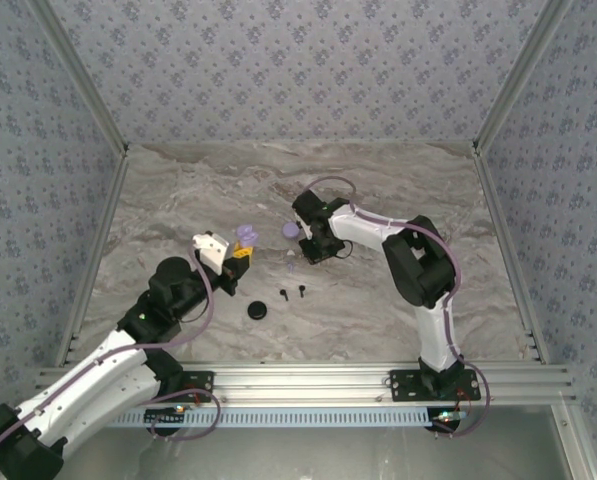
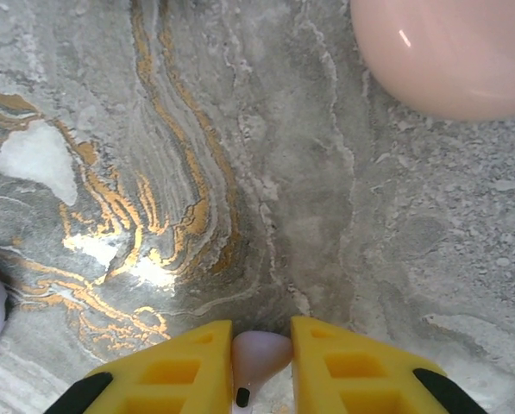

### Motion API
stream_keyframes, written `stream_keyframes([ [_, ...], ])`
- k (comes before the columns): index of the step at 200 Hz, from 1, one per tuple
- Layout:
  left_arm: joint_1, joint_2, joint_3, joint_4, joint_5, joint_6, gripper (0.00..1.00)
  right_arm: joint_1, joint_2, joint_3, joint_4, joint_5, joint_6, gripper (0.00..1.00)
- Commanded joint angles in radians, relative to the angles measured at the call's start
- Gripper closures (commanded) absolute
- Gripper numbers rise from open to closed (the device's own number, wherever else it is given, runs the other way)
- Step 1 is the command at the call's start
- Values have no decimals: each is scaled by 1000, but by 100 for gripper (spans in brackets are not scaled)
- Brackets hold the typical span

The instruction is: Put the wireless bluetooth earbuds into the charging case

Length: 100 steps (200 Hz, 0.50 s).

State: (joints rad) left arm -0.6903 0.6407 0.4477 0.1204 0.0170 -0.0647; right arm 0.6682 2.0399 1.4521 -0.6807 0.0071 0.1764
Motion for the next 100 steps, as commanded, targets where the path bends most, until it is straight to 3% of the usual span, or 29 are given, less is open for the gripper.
stream_keyframes([
  [1, -6, 13, -6, 84, 16, -20, 100, -9, -119, -46, 14, -19, 3, 76],
  [100, -5, 275, 118, 362, 236, -45, 100, -75, -787, -213, 265, -276, 72, 76],
])
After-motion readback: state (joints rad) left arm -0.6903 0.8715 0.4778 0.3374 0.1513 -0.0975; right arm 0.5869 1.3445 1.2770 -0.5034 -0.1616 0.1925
